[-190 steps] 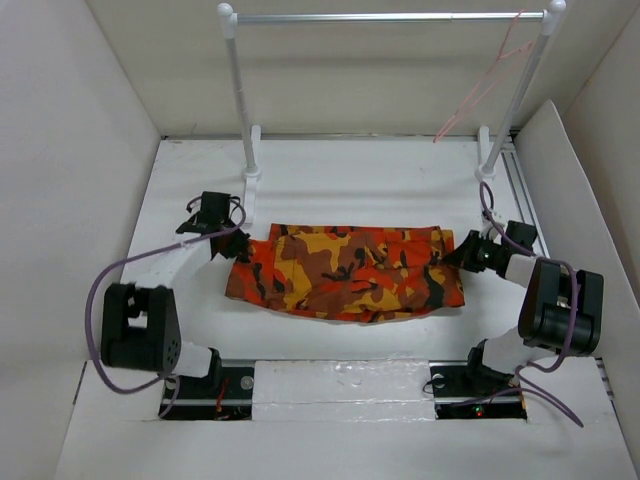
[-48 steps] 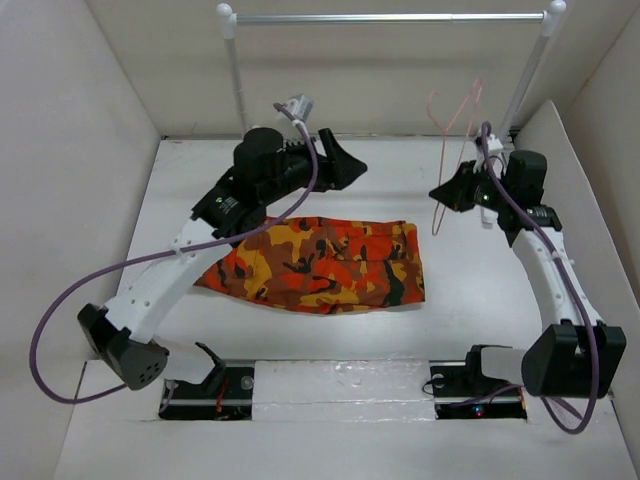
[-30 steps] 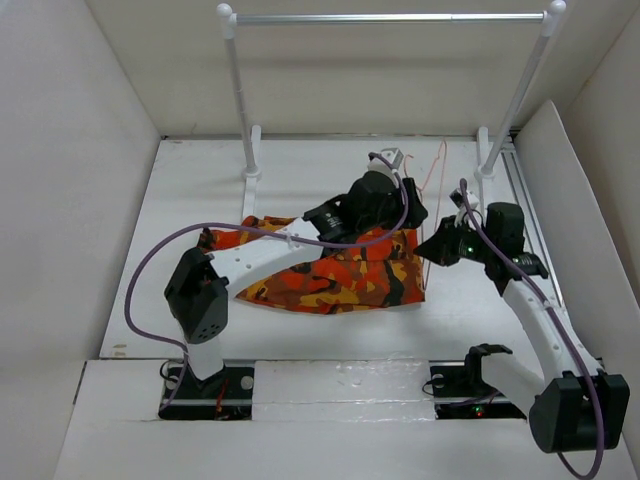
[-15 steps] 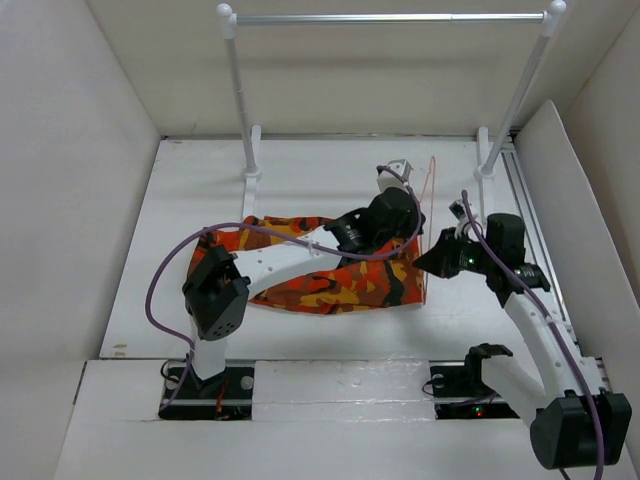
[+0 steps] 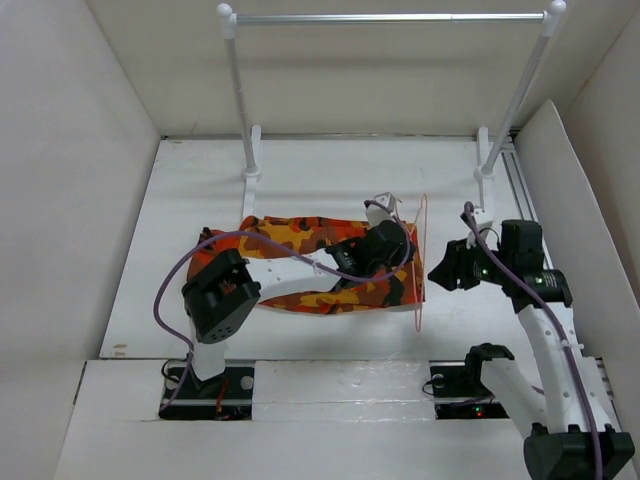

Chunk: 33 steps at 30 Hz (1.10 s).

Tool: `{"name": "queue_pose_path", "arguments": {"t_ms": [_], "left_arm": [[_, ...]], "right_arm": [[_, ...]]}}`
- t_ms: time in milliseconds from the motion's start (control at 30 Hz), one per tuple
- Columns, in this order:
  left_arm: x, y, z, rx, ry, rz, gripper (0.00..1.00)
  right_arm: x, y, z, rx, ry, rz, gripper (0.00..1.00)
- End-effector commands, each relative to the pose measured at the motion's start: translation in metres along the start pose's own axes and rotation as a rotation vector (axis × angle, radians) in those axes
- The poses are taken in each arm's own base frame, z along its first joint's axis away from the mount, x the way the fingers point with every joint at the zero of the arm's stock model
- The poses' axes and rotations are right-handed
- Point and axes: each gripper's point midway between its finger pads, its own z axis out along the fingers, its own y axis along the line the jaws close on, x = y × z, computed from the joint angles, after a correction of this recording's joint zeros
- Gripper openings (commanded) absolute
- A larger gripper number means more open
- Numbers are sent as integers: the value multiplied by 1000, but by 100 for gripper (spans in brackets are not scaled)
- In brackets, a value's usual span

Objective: Place the trousers on the hanger

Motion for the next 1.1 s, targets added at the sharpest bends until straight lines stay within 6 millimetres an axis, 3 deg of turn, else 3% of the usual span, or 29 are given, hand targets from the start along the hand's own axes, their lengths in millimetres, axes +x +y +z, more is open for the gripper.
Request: {"name": "queue_pose_path", "arguments": {"t_ms": [0,33,67,133,233,300,333,433,533,667,867,933,967,1000,1033,1067], "left_arm": [[-12,-17,0,63,-75,-104,0],[-7,-11,4,51,-70,-118,0],[-3,-7,7,43,-67,-129,0],[5,-4,12,50,-53,-151,0],[16,7,18,16,-52,-169,0],[20,17,22,-12,-60,-170,0],[24,24,26,-34,-57,-161,0],[33,39,30,-76,-47,-156,0],[41,57,34,-114,-36,-161,0],[43,61,34,-137,-30,-153,0],[41,64,33,-155,-33,-138,0],[40,63,34,-156,-36,-141,0],[39,62,34,-152,-38,-139,0],[39,63,35,-158,-40,-133,0],[38,63,35,-162,-41,-128,0],[32,68,37,-179,-52,-131,0]], "right_arm": [[2,-10,2,24,23,-39,50],[-11,-13,7,25,-31,-66,27],[-8,-17,14,23,-33,-54,13],[-21,-28,28,31,-70,-68,0],[-21,-48,53,35,-41,-51,0],[-17,-58,66,36,-17,-44,6],[-24,-61,73,26,-46,-72,21],[-28,-77,90,45,-37,-68,31],[-28,-91,105,57,-26,-45,38],[-16,-109,125,81,11,-13,41],[30,-115,155,99,139,32,46],[33,-114,159,87,116,44,52],[39,-112,160,74,122,59,49],[45,-109,161,56,130,69,40],[45,-99,161,3,127,80,7],[42,-101,156,-1,107,101,0]]}}
